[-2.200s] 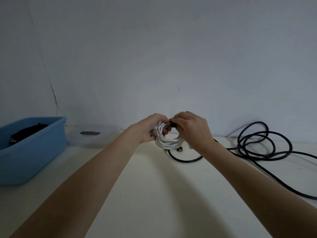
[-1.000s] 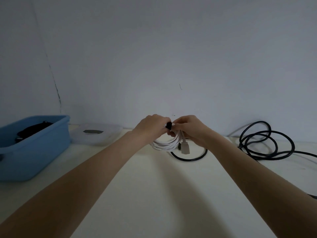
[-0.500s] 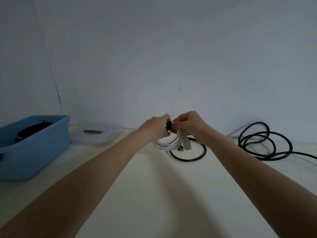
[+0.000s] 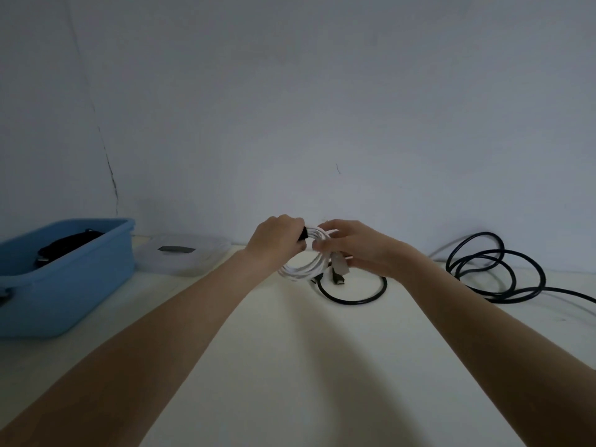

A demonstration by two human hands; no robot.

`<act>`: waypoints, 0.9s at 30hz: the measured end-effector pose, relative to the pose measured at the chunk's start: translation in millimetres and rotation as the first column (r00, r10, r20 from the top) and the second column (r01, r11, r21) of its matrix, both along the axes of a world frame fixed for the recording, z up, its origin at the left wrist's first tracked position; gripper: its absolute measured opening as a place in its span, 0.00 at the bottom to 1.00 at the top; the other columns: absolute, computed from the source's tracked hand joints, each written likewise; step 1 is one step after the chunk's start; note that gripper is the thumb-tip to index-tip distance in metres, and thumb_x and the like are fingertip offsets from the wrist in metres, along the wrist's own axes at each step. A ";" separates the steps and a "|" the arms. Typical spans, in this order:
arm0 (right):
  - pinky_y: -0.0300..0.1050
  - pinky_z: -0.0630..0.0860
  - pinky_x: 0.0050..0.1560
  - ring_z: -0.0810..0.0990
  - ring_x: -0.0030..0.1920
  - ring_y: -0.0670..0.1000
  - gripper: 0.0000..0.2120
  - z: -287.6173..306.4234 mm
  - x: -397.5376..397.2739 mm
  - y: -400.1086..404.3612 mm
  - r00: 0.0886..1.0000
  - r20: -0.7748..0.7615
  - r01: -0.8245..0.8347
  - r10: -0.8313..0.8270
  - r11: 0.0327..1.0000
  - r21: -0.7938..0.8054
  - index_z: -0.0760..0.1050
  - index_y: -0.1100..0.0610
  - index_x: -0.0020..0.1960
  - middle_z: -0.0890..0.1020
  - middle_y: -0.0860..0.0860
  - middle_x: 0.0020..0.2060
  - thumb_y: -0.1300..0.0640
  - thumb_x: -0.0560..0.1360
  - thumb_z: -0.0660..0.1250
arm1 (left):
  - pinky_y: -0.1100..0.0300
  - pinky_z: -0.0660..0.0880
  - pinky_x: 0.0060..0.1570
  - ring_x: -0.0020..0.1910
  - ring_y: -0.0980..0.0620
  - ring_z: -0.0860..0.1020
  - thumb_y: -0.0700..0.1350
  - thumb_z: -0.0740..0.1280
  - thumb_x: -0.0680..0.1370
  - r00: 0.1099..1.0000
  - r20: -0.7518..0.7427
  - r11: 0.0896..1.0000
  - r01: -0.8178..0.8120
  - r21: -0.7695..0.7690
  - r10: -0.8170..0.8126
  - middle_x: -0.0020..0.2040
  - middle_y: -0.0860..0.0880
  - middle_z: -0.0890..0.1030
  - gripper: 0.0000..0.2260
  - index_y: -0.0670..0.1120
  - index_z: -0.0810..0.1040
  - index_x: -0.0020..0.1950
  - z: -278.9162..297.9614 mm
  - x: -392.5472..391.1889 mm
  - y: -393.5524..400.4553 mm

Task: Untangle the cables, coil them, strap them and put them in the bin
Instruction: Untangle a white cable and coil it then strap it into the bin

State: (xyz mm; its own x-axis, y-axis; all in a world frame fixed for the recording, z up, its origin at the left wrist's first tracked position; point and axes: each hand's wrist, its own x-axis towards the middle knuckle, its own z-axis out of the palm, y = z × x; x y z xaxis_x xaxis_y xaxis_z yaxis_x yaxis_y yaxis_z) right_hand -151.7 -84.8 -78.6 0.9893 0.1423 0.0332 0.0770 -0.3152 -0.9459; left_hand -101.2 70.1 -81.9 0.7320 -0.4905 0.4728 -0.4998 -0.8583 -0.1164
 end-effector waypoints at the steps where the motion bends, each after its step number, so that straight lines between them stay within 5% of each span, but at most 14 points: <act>1: 0.43 0.78 0.44 0.79 0.44 0.52 0.16 -1.6 -0.5 1.6 1.000 -0.017 -0.017 0.017 0.999 -0.027 0.73 0.58 0.60 0.79 0.55 0.46 0.63 0.74 0.69 | 0.56 0.68 0.39 0.46 0.42 0.78 0.43 0.61 0.78 0.998 -0.056 0.998 0.011 -0.062 -0.015 0.47 0.42 0.79 0.08 0.40 0.74 0.52 0.3 2.1 4.1; 4: 0.46 0.81 0.44 0.81 0.42 0.55 0.16 -9.1 3.1 8.9 0.999 0.017 0.049 -0.048 0.998 -0.040 0.72 0.60 0.60 0.79 0.58 0.44 0.68 0.73 0.67 | 0.60 0.70 0.35 0.42 0.47 0.80 0.44 0.66 0.77 0.926 -0.364 0.960 -0.001 -0.278 -0.104 0.42 0.47 0.79 0.05 0.44 0.72 0.48 3.0 9.2 13.0; 7: 0.50 0.80 0.46 0.80 0.37 0.57 0.15 -17.1 11.6 11.4 0.981 0.038 0.191 -0.192 0.981 0.010 0.72 0.66 0.60 0.79 0.61 0.41 0.70 0.73 0.65 | 0.59 0.73 0.38 0.40 0.49 0.78 0.48 0.69 0.76 0.642 -0.701 0.806 -0.214 -0.551 -0.309 0.46 0.47 0.78 0.11 0.45 0.70 0.54 5.5 7.7 27.3; 9: 0.55 0.78 0.51 0.80 0.40 0.62 0.17 -20.3 17.9 15.1 0.963 0.007 0.267 -0.270 0.954 0.134 0.70 0.67 0.61 0.79 0.65 0.44 0.70 0.73 0.66 | 0.56 0.76 0.50 0.46 0.49 0.79 0.46 0.68 0.77 0.517 -0.748 0.719 -0.316 -0.619 -0.416 0.51 0.48 0.78 0.09 0.46 0.72 0.54 3.8 8.8 44.1; 11: 0.58 0.78 0.52 0.81 0.45 0.65 0.20 -19.8 23.8 26.5 0.957 -0.030 0.289 -0.290 0.932 0.220 0.67 0.64 0.61 0.78 0.67 0.49 0.69 0.72 0.68 | 0.55 0.75 0.56 0.47 0.48 0.80 0.43 0.66 0.78 0.485 -0.710 0.634 -0.346 -0.692 -0.511 0.49 0.48 0.79 0.04 0.45 0.75 0.51 1.1 11.1 61.7; 15: 0.57 0.81 0.44 0.79 0.39 0.60 0.17 -14.9 40.5 68.7 0.961 -0.062 0.274 -0.271 0.889 0.367 0.63 0.61 0.53 0.72 0.64 0.48 0.67 0.72 0.69 | 0.60 0.81 0.43 0.42 0.49 0.79 0.40 0.66 0.78 0.558 -0.603 0.401 -0.452 -0.797 -0.570 0.44 0.43 0.80 0.05 0.38 0.78 0.48 0.9 17.7 96.3; 19: 0.56 0.78 0.47 0.78 0.43 0.61 0.12 -13.6 66.3 133.8 0.974 -0.018 0.218 -0.227 0.908 0.358 0.65 0.61 0.39 0.73 0.64 0.47 0.65 0.74 0.68 | 0.61 0.80 0.38 0.39 0.47 0.79 0.44 0.65 0.79 0.671 -0.594 0.271 -0.532 -0.802 -0.443 0.42 0.40 0.80 0.09 0.37 0.75 0.50 9.2 20.4 145.3; 21: 0.56 0.79 0.48 0.78 0.46 0.60 0.11 -10.1 82.2 177.1 0.980 0.037 0.172 -0.194 0.931 0.323 0.65 0.61 0.42 0.72 0.61 0.47 0.64 0.74 0.68 | 0.63 0.79 0.32 0.37 0.49 0.78 0.44 0.64 0.79 0.741 -0.574 0.197 -0.541 -0.817 -0.348 0.42 0.40 0.79 0.09 0.39 0.73 0.46 18.0 24.8 177.1; 24: 0.45 0.79 0.46 0.78 0.47 0.58 0.14 2.4 101.2 239.1 0.979 0.155 0.099 -0.132 0.974 0.203 0.62 0.61 0.53 0.73 0.59 0.48 0.62 0.74 0.67 | 0.65 0.78 0.28 0.37 0.52 0.76 0.42 0.68 0.77 0.843 -0.529 0.206 -0.502 -0.840 -0.102 0.51 0.38 0.76 0.10 0.36 0.72 0.49 31.8 35.9 226.7; 27: 0.43 0.78 0.41 0.80 0.47 0.59 0.15 11.7 118.8 293.9 0.970 0.238 0.008 -0.045 0.988 0.156 0.62 0.60 0.52 0.77 0.61 0.51 0.61 0.74 0.68 | 0.59 0.74 0.48 0.54 0.47 0.74 0.43 0.69 0.76 0.855 -0.474 0.320 -0.519 -0.793 0.211 0.61 0.42 0.71 0.27 0.36 0.61 0.69 40.0 41.2 273.6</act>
State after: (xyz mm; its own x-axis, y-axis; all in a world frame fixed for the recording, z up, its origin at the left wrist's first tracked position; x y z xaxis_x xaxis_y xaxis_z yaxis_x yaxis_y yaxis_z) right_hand -32.9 209.1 -67.0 0.9528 0.0909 0.2897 0.3016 -0.1732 -0.9376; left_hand -59.9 343.7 -41.9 0.8727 0.4343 0.2231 0.0196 -0.4876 0.8728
